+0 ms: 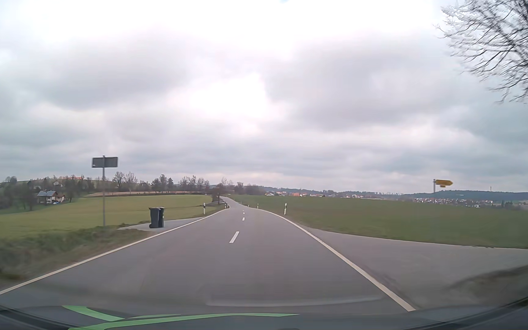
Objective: Follow the waypoints while adhering to traffic rules and regulations
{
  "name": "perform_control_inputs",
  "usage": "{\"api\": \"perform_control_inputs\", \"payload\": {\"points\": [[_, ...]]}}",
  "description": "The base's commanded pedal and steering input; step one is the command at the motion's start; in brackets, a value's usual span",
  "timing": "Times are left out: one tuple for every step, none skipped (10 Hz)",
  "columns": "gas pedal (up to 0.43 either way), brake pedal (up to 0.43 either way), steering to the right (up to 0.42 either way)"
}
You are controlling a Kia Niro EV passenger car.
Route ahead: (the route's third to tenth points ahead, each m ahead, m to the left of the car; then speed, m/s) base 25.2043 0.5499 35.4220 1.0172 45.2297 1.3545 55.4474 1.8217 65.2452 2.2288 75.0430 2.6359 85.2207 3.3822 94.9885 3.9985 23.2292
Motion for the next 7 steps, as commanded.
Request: {"api": "perform_control_inputs", "payload": {"points": [[0.209, 0.0, -0.003], [0.209, 0.0, -0.003], [0.209, 0.0, -0.004], [0.209, 0.0, -0.004], [0.209, 0.0, -0.006], [0.209, 0.0, -0.008], [0.209, 0.0, -0.009]]}}
